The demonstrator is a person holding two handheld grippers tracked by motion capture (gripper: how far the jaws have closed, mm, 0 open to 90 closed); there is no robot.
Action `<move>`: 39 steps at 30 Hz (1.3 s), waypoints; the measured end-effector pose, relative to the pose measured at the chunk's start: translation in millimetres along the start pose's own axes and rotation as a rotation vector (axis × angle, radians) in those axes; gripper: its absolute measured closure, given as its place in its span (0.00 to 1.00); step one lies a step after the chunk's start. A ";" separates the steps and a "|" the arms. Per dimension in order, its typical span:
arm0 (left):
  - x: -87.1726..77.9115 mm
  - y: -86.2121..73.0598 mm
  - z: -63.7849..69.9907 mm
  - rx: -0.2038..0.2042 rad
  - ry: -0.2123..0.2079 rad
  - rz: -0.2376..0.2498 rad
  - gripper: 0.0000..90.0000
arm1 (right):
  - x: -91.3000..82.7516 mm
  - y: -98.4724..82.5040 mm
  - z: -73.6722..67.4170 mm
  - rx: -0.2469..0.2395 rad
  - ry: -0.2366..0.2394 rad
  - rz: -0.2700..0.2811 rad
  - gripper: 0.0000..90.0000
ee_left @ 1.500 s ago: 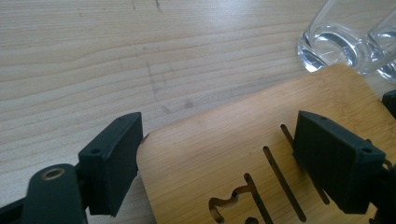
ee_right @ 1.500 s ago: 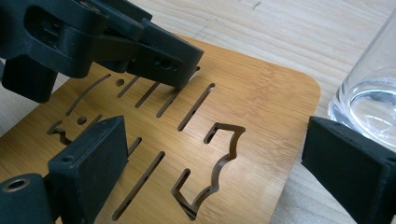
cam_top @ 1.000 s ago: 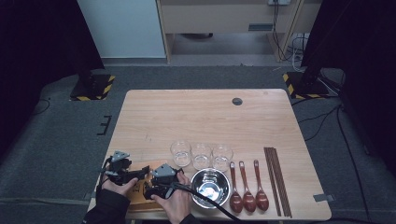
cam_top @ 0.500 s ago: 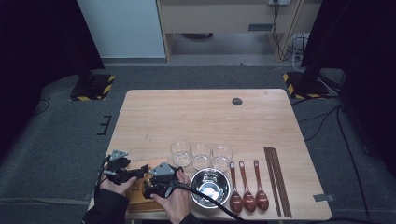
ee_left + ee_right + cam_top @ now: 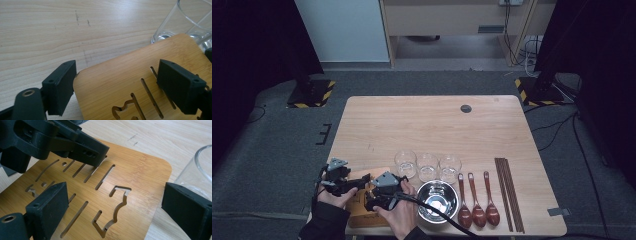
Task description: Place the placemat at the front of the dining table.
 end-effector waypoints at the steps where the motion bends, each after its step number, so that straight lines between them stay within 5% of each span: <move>1: -1.1 1.2 -0.3 -0.001 -0.001 0.002 0.18 | -0.7 1.7 -0.1 0.000 0.001 0.007 0.08; 39: -25.9 56.6 18.0 0.038 0.009 0.090 0.18 | -29.0 52.0 22.8 -0.041 -0.032 0.081 0.08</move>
Point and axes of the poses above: each handheld gripper's, and its own axes: x roughly forward along the jaws, y roughly out of its top, z roughly to its right, the point moved 9 cm from there along x, roughly forward along the jaws, and after that the axes turned 3 degrees about -x, right-handed, at the moved point
